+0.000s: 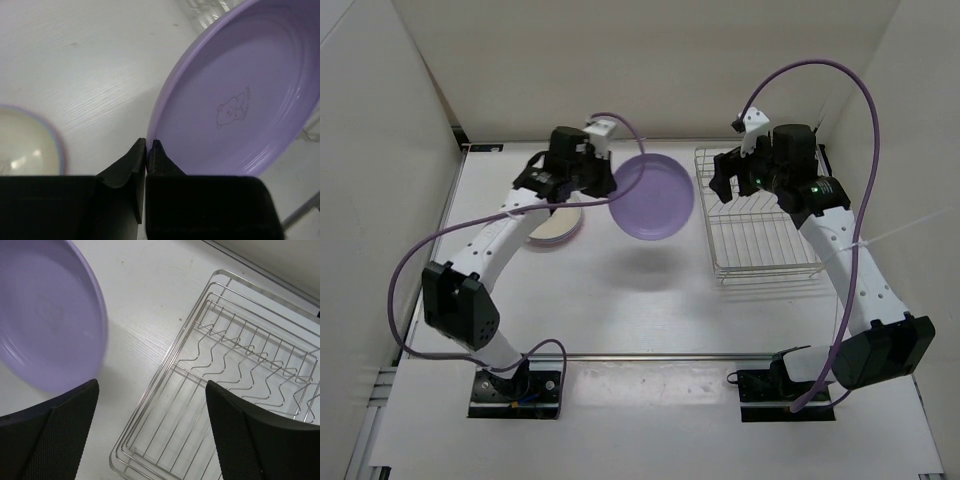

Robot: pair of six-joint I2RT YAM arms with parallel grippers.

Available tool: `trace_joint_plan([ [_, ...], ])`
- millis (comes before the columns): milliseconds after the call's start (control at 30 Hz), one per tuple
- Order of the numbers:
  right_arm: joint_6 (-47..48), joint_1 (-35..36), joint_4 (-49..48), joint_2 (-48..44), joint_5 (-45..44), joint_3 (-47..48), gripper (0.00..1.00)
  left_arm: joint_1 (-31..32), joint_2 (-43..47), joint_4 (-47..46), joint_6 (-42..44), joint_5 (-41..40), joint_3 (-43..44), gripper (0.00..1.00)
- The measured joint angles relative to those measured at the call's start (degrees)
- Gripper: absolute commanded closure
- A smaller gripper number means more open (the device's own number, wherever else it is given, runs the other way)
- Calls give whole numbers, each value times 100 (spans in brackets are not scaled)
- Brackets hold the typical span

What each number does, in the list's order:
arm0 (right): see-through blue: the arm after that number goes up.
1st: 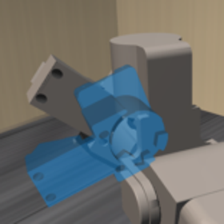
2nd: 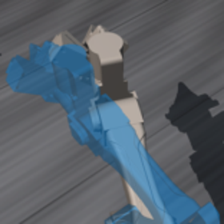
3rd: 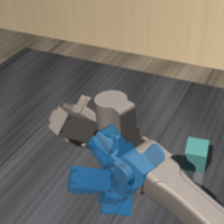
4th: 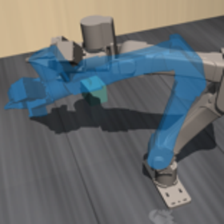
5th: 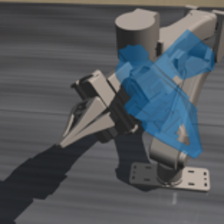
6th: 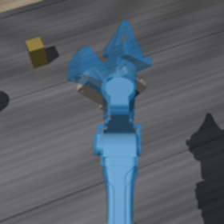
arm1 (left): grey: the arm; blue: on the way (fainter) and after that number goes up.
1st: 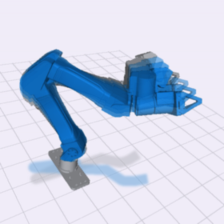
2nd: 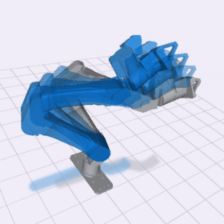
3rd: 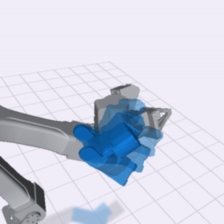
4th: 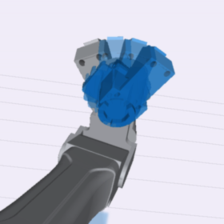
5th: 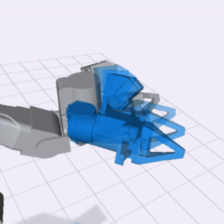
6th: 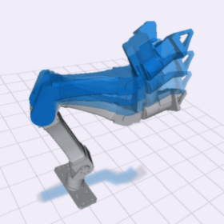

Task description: Unload the plates from the dish rack

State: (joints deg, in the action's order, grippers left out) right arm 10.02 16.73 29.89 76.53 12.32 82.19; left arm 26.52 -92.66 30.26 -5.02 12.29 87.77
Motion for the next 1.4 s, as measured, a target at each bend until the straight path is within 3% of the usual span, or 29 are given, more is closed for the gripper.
trace_joint_plan([
  [300,109,-4,39,-2,-424,0,2,-3180,957,-39,-490,15,-566,89],
  [500,197,-4,66,-122,-568,-2,2,-4212,428,146,-688,706,-831,89],
  [767,310,-4,39,-387,-667,-116,2,-4876,-1182,595,-848,1499,-1060,89],
  [1400,396,-4,44,-396,-767,-249,2,-4918,-1814,223,-1078,1873,-872,89],
])
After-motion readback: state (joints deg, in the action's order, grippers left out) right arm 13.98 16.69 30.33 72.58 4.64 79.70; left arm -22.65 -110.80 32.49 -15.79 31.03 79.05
